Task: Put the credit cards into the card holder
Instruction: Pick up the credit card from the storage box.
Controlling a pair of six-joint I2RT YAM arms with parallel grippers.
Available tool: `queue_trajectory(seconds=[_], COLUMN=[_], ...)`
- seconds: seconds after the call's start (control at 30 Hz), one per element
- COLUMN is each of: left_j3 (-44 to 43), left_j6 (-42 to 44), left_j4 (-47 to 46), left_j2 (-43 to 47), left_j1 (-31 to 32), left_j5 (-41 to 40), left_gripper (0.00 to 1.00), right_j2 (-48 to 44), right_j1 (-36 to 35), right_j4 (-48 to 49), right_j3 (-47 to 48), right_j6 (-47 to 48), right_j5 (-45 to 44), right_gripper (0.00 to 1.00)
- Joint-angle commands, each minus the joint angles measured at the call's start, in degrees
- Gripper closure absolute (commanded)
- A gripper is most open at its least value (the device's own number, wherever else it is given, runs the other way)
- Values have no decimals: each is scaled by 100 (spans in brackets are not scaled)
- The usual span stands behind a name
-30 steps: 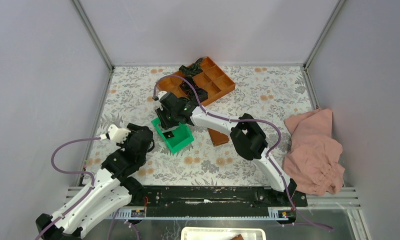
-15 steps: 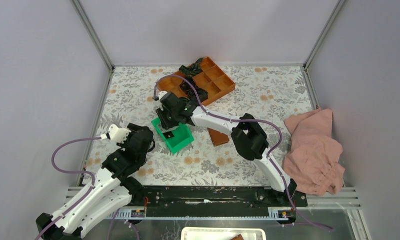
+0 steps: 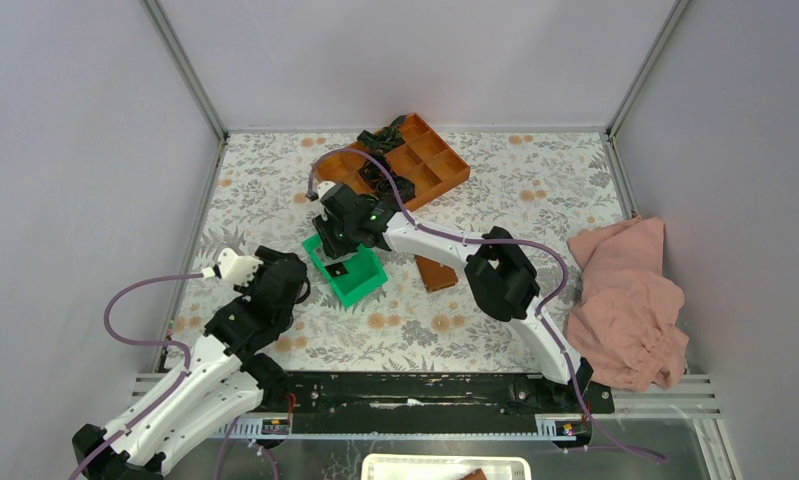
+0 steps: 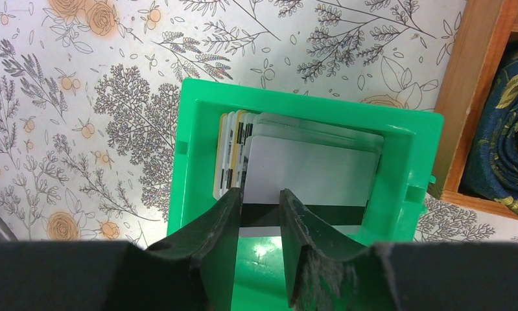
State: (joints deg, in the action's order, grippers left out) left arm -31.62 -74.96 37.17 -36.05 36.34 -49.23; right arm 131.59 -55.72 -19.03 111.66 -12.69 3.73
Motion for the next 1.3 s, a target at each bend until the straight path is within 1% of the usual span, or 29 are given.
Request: queue_trajectory(seconds=[0.0,0.3,1.0,1.27], left_j3=[-33,-3,30,57], left_j6=[-85,-47,-98,-107], left_j4=[-140,-217,-228,-250], left_j2=[-15,-32,-72,-87], left_j1=[31,32,27,31], left_j5=[-152,-148,-130,-137], left_gripper=[38,38,38,38], right_j2=[-417,-502,-539,-423], right_j1=[46,140,139,128], right_j4=[-13,16,-286,-406], right_j3=[10,-135,-74,-6], right_j6=[25,50,557,758], right_j5=[67,-42,-1141,-1477], right_gripper=[64,65,68,69])
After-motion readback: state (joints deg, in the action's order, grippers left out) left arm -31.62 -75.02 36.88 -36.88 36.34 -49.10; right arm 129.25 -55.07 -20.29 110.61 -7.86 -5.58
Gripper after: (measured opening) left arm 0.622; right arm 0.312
